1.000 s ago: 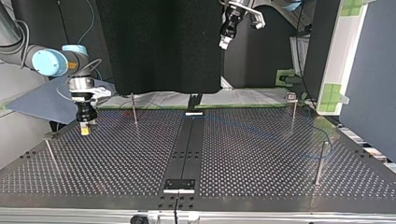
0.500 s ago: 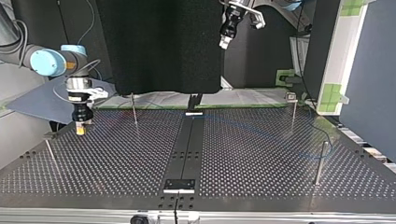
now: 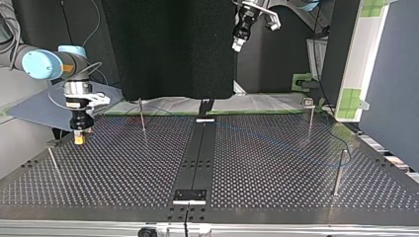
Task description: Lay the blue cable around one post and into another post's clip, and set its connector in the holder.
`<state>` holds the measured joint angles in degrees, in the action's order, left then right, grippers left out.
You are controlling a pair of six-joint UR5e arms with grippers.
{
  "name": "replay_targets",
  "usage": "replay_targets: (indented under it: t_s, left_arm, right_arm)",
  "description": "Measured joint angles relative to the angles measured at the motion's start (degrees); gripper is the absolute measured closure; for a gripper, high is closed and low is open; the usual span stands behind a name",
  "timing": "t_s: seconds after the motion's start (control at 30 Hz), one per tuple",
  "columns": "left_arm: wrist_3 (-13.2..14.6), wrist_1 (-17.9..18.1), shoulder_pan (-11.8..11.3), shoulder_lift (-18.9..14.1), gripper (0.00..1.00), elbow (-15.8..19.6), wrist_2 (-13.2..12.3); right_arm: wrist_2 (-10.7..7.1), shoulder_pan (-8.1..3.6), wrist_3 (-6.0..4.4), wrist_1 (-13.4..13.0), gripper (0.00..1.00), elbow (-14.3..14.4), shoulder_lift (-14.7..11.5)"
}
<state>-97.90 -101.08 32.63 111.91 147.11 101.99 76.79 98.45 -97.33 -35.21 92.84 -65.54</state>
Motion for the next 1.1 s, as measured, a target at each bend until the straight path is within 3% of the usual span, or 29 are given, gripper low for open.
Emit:
replay_targets:
  t_s: [0.3,0.63,0.87,1.1]
  left_arm:
    - [0.01,0.00,0.00,0.00,0.00,-0.01,0.00]
    - [0.00,0.00,0.00,0.00,0.00,-0.01,0.00]
    - [0.01,-0.14,0.00,0.00,0.00,0.00,0.06]
    - [0.21,-0.26,0.00,0.00,0.00,0.00,0.67]
  right_arm:
    - [1.23,-0.10,0.34,2.30,1.00,-0.02,-0.90]
    - [5.62,-0.45,2.61,6.38,1.00,0.00,-1.03]
    - [9.20,-0.75,4.77,8.76,1.00,0.12,-1.05]
    - [11.55,-1.80,5.20,8.39,1.00,0.58,-1.01]
